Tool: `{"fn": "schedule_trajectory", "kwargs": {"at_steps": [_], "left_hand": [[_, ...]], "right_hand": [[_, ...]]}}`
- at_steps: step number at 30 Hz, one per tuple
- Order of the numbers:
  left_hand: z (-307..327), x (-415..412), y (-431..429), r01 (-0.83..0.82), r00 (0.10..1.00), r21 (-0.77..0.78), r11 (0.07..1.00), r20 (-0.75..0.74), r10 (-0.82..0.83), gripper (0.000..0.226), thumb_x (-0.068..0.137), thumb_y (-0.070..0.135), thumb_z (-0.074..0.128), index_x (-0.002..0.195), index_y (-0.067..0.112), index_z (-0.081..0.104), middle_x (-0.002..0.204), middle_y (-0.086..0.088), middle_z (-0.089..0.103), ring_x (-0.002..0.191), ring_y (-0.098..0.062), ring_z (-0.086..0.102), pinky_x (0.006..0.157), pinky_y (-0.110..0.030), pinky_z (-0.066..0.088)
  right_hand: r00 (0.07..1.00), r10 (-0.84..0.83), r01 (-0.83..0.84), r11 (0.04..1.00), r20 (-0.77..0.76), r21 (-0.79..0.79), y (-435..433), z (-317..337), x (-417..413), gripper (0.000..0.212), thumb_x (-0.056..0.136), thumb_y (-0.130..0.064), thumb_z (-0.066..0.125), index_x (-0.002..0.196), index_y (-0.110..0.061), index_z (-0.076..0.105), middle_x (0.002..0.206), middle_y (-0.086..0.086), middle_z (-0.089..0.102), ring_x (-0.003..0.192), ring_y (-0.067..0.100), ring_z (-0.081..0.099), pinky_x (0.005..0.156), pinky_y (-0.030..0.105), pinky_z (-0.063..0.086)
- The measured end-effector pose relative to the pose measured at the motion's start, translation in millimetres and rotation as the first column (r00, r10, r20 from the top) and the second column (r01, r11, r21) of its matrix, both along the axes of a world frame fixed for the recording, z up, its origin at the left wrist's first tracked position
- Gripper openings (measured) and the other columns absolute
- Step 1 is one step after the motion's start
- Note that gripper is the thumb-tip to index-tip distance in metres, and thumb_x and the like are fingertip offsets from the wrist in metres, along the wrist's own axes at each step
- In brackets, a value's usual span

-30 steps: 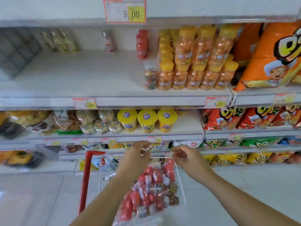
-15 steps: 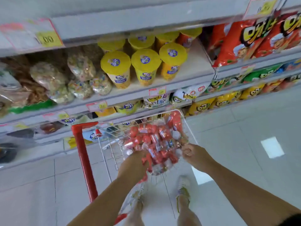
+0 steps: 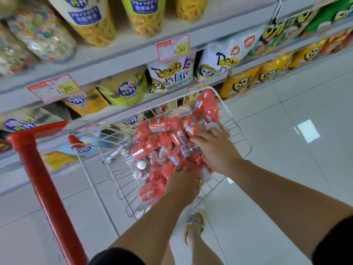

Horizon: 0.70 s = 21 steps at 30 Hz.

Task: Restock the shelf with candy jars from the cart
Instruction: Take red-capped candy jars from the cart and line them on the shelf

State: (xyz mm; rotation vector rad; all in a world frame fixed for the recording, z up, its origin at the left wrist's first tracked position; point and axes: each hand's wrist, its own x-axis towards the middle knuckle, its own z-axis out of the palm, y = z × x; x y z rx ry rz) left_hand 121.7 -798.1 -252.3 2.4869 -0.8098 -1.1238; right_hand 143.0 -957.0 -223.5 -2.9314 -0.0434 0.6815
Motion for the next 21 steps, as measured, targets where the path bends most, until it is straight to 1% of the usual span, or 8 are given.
{"fn": "schedule_trajectory", "kwargs": {"at_steps": [4,7,10,12,14,16,18,21], "left_hand": [[-5.3,-2.4,-1.5,0.056,0.991,0.034,0.998,0.117,-0.06,0.049,0.095,0.03,0.055,0.142,0.023,0.043,0.139,0.003,0.047,0.126,-0.024,0.048,0.087,-0.037,0.056],[8.5,-3.1,8.2,0.008,0.993,0.03,1.0,0.114,-0.011,0.053,0.093,0.037,0.059,0.142,0.027,0.041,0.136,0.006,0.051,0.121,-0.022,0.051,0.092,-0.038,0.052],[44.3,4.3,20.6,-0.233,0.972,-0.04,0.972,-0.02,0.232,0.055,0.086,0.043,0.068,0.135,0.029,0.047,0.125,0.008,0.057,0.115,-0.018,0.056,0.089,-0.034,0.053],[85.5,15.8,29.6,-0.429,0.9,-0.166,0.888,-0.161,0.405,0.053,0.082,0.041,0.075,0.128,0.029,0.052,0.115,0.011,0.061,0.104,-0.012,0.061,0.08,-0.022,0.051],[139.4,29.0,37.2,-0.553,0.83,-0.253,0.794,-0.249,0.498,0.047,0.082,0.033,0.079,0.121,0.031,0.053,0.109,0.016,0.061,0.097,-0.007,0.06,0.07,-0.009,0.042],[196.7,39.4,44.1,-0.615,0.787,-0.312,0.724,-0.291,0.544,0.04,0.083,0.026,0.079,0.113,0.033,0.054,0.101,0.019,0.062,0.089,-0.001,0.06,0.061,-0.004,0.038],[249.0,46.8,50.5,-0.632,0.775,-0.392,0.669,-0.286,0.564,0.028,0.084,0.026,0.078,0.101,0.028,0.056,0.092,0.018,0.064,0.078,0.008,0.06,0.06,-0.003,0.04],[317.6,55.2,59.7,-0.61,0.784,-0.487,0.625,-0.257,0.565,0.023,0.083,0.039,0.076,0.096,0.035,0.057,0.091,0.017,0.068,0.086,0.001,0.064,0.071,-0.014,0.047]], "right_hand": [[0.994,0.089,-0.079,0.986,0.064,-0.149,0.1,-6.9,3.9,0.059,0.089,-0.024,0.066,0.144,-0.027,0.044,0.14,-0.004,0.052,0.134,0.027,0.038,0.105,0.045,0.041],[1.0,0.021,-0.018,0.995,0.023,-0.103,-5.0,-1.7,1.8,0.059,0.086,-0.037,0.069,0.14,-0.026,0.047,0.139,-0.002,0.052,0.136,0.026,0.035,0.108,0.048,0.04],[0.99,-0.138,0.135,0.988,0.036,0.071,-7.4,34.6,-8.4,0.063,0.084,-0.048,0.069,0.138,-0.025,0.049,0.138,-0.001,0.052,0.131,0.024,0.04,0.106,0.041,0.043],[0.963,-0.259,0.238,0.949,0.081,0.207,-5.9,75.2,-14.0,0.063,0.082,-0.051,0.071,0.136,-0.023,0.053,0.128,-0.002,0.058,0.119,0.022,0.045,0.096,0.034,0.047],[0.932,-0.353,0.314,0.9,0.085,0.302,-4.6,120.8,-15.5,0.061,0.079,-0.054,0.073,0.13,-0.024,0.057,0.113,-0.004,0.059,0.108,0.022,0.047,0.085,0.034,0.049],[0.91,-0.406,0.342,0.851,0.088,0.398,-3.2,169.9,-13.7,0.05,0.077,-0.057,0.074,0.116,-0.029,0.063,0.098,-0.01,0.056,0.097,0.021,0.053,0.08,0.035,0.052],[0.89,-0.445,0.332,0.777,0.094,0.536,0.7,221.6,-8.6,0.036,0.076,-0.05,0.078,0.105,-0.033,0.067,0.091,-0.013,0.059,0.085,0.016,0.06,0.075,0.032,0.053],[0.873,-0.488,0.324,0.609,0.02,0.724,11.1,296.3,-5.3,0.027,0.08,-0.032,0.081,0.104,-0.035,0.067,0.096,-0.016,0.064,0.078,-0.004,0.062,0.064,0.01,0.046]]}}
